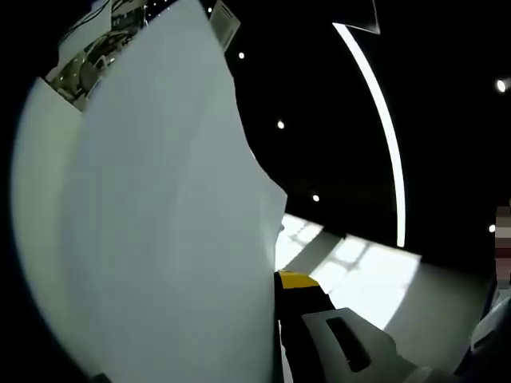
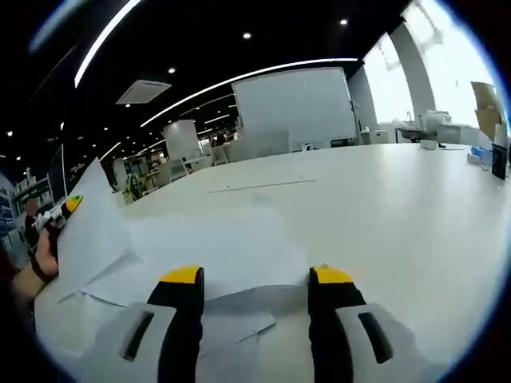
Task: Organize the stack of printing papers by aligning and flattening the scattered papers on the table
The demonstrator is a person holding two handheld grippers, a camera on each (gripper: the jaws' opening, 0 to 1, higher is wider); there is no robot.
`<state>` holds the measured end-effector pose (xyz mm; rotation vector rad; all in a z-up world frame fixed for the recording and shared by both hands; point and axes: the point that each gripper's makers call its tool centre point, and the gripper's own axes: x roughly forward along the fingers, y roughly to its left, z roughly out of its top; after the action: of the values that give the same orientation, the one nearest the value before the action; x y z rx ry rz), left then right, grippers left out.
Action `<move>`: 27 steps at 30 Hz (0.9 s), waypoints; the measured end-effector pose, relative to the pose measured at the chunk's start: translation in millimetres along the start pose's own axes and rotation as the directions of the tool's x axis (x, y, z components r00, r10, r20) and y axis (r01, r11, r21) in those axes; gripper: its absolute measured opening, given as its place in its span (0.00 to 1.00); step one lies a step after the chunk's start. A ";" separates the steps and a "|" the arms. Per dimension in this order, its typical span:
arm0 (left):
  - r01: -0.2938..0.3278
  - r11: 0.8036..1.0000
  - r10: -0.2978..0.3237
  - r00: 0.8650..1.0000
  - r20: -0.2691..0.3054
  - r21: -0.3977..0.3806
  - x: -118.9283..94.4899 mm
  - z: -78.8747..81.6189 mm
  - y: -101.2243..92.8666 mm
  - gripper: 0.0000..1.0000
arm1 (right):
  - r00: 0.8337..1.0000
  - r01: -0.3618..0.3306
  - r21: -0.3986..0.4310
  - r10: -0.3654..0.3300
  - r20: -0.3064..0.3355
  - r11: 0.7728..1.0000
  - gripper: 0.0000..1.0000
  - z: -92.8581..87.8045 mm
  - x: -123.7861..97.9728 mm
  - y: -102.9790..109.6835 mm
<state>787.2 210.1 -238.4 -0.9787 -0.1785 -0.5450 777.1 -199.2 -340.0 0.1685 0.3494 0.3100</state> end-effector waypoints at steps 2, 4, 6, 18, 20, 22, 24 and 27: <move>0.000 1.000 0.000 1.000 0.000 -0.001 0.0 0.3 0.5 0.06 | 1.000 0.000 0.001 0.000 0.003 1.000 0.45 0.6 -0.4 0.2; 0.000 1.000 0.000 1.000 0.000 0.000 0.0 0.3 0.5 0.06 | 1.000 -0.002 0.002 0.002 0.007 1.000 0.42 1.6 -0.4 -0.1; -0.001 1.000 0.001 1.000 0.000 0.000 0.1 0.0 0.1 0.06 | 1.000 -0.006 0.015 0.006 0.014 1.000 0.40 3.1 -1.1 -0.4; -0.001 1.000 0.001 1.000 0.000 -0.002 0.3 0.1 -0.2 0.06 | 0.999 -0.034 0.064 0.032 0.033 0.997 0.30 7.0 -1.5 0.6; -0.001 1.000 0.001 1.000 -0.001 0.000 0.4 -0.3 -0.8 0.06 | 0.999 -0.043 0.058 0.041 0.033 0.997 0.29 7.2 -1.4 1.0; -0.001 1.000 0.001 1.000 -0.001 0.000 0.6 -0.6 -1.0 0.06 | 0.998 -0.065 0.051 0.064 0.026 0.997 0.29 5.9 -0.9 6.0; -0.001 1.000 0.001 1.000 -0.001 -0.004 0.5 -0.6 -0.9 0.06 | 0.998 -0.064 0.038 0.063 0.024 0.997 0.29 5.5 -0.4 7.5; -0.001 1.000 0.001 1.000 -0.001 -0.003 0.3 -0.3 -0.5 0.06 | 0.997 -0.071 0.033 0.070 0.027 0.997 0.28 6.1 -0.1 8.7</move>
<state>787.2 209.5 -238.0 -0.9815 -0.1767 -0.5454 776.9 -191.7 -332.4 0.2179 0.3240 0.3716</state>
